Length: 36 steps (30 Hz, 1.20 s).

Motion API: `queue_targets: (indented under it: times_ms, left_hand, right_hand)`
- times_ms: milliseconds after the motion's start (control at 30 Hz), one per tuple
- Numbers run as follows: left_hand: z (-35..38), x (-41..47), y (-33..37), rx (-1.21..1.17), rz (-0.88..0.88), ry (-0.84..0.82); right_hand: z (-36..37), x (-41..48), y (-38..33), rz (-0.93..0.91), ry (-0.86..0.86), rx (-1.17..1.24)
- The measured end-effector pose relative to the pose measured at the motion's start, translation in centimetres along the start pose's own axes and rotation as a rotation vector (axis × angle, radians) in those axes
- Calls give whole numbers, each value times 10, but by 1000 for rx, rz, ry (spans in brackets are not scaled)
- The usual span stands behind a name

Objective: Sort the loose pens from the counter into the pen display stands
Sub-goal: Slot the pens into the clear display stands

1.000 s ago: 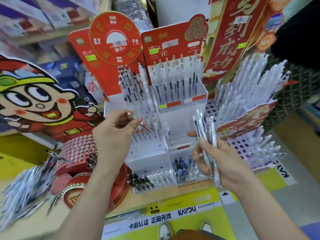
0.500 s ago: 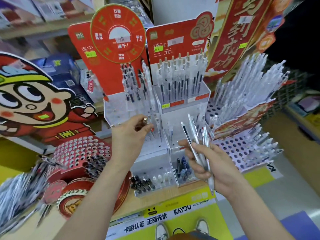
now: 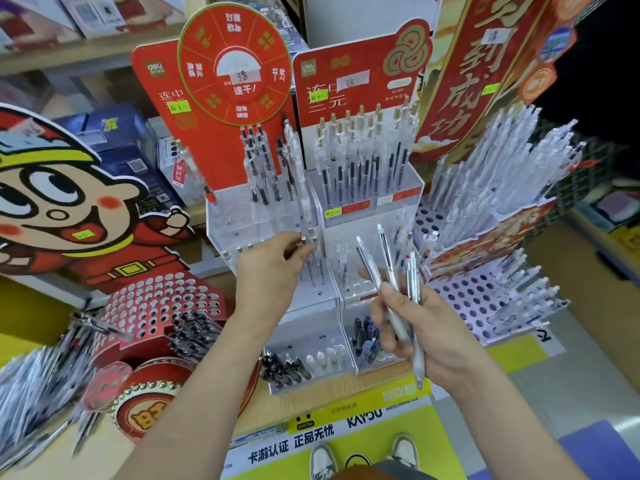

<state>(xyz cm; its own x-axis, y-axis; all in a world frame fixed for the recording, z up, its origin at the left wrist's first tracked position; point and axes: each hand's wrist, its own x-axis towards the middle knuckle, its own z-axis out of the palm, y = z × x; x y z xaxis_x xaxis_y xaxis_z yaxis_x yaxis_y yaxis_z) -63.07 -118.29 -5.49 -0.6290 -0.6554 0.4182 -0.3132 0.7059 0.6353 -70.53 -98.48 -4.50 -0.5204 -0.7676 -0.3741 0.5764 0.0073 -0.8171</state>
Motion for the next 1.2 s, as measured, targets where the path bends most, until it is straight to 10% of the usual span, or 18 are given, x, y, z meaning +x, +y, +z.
queue_targets:
  times_ms: [700, 900, 1200]
  left_hand:
    - [-15, -4, 9, 229, -87, -134]
    - [-46, -2, 48, -840, -437, -363]
    - [-45, -2, 42, -907, -529, -185]
  right_hand:
    - [24, 13, 8, 60, -136, 174]
    - [26, 14, 7, 100, -201, 242]
    - [33, 14, 3, 5, -89, -51]
